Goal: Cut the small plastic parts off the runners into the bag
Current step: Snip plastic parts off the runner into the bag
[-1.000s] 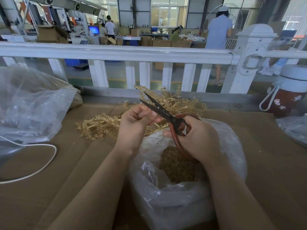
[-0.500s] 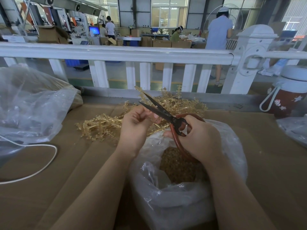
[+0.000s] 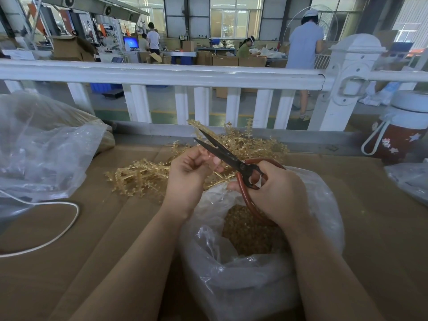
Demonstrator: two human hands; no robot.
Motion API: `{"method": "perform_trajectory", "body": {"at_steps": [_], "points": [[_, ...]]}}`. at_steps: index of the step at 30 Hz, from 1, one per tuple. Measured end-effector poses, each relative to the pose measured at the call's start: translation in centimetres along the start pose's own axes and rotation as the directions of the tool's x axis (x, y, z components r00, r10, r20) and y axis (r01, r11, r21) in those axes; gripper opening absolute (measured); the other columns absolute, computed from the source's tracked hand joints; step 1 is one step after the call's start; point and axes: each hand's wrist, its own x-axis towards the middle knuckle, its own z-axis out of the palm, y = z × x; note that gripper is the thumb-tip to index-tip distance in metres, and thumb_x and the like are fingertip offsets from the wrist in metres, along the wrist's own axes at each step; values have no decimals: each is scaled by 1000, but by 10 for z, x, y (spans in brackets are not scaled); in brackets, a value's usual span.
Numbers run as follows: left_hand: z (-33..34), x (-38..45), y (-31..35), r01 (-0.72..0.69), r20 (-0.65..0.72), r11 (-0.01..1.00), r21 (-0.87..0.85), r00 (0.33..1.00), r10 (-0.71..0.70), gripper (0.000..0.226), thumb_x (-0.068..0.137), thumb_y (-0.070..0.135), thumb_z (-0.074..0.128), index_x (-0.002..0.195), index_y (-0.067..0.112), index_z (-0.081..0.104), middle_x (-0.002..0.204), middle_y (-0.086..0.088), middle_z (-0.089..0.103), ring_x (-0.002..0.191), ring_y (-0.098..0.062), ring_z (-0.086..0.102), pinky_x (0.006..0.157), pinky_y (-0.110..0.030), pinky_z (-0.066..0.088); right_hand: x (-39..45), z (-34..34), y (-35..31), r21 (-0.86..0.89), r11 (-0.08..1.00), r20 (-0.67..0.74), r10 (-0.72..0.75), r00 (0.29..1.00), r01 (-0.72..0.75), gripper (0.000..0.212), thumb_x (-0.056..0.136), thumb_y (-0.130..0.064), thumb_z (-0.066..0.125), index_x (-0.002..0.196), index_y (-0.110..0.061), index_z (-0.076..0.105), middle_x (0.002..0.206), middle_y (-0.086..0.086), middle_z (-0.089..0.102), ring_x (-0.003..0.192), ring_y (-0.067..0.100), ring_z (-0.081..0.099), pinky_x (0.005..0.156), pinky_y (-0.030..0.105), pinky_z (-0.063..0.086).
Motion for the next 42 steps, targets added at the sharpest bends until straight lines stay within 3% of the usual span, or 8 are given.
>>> {"method": "perform_trajectory", "body": {"at_steps": [10, 15, 20, 26, 29, 35, 40, 42], "points": [[-1, 0, 2, 57, -29, 998, -18, 998, -58, 15, 90, -1, 63, 80, 9, 66, 74, -3, 71, 69, -14, 65, 70, -25, 51, 1, 5, 3, 66, 997, 35, 23, 999, -25, 74, 63, -94, 49, 78, -24, 67, 68, -16, 61, 63, 2, 57, 60, 27, 53], [0, 2, 5, 208, -15, 975, -80, 978, -210, 3, 74, 18, 75, 75, 17, 72, 74, -1, 72, 68, -11, 65, 70, -28, 45, 1, 2, -2, 310, 936, 75, 150, 986, -166, 58, 59, -90, 61, 70, -32, 64, 67, -23, 64, 64, 1, 60, 55, 21, 42], [5, -1, 3, 303, 67, 948, 96, 948, -310, 13, 61, 31, 87, 71, 28, 78, 77, 8, 73, 67, -1, 59, 69, -27, 40, 4, 0, -11, 531, 803, 195, 196, 961, -271, 38, 72, -58, 81, 78, -21, 75, 72, 2, 73, 65, 21, 68, 60, 40, 56], [1, -1, 1, 311, 74, 947, 80, 946, -316, 19, 57, 35, 84, 74, 26, 80, 82, 5, 76, 67, 0, 62, 65, -21, 40, 6, 0, -11, 613, 707, 295, 210, 932, -353, 7, 83, -27, 80, 81, -24, 74, 64, -6, 73, 57, 3, 67, 53, 10, 47], [2, -2, -1, 300, 140, 952, 64, 942, -306, 6, 66, 20, 81, 69, 24, 79, 75, 4, 75, 62, 1, 63, 62, -14, 46, 6, 2, -12, 619, 690, 301, 232, 925, -375, 5, 82, -25, 80, 82, -25, 74, 67, -4, 74, 61, 7, 70, 57, 13, 51], [8, -4, -1, 290, 183, 956, 41, 939, -292, 13, 73, 4, 76, 68, 16, 75, 65, 4, 71, 53, 1, 61, 57, -9, 46, 8, 2, -13, 629, 669, 290, 270, 918, -396, 8, 80, -16, 82, 86, -20, 77, 72, -4, 76, 66, 9, 72, 63, 18, 58], [6, -2, -1, 337, 158, 937, 95, 924, -349, 9, 77, 7, 78, 75, 13, 72, 66, 3, 69, 56, -3, 58, 57, -16, 45, 8, -3, -14, 681, 641, 245, 258, 935, -355, 8, 85, -10, 78, 86, -18, 75, 76, -5, 76, 70, 7, 73, 65, 17, 56], [5, -1, -1, 364, 103, 925, 109, 921, -375, 11, 76, 22, 80, 74, 16, 72, 74, -11, 70, 65, -9, 61, 63, -21, 46, 8, -5, -14, 686, 641, 234, 256, 938, -346, 7, 85, -10, 78, 86, -15, 75, 76, -3, 76, 69, 6, 72, 64, 16, 55]]}}
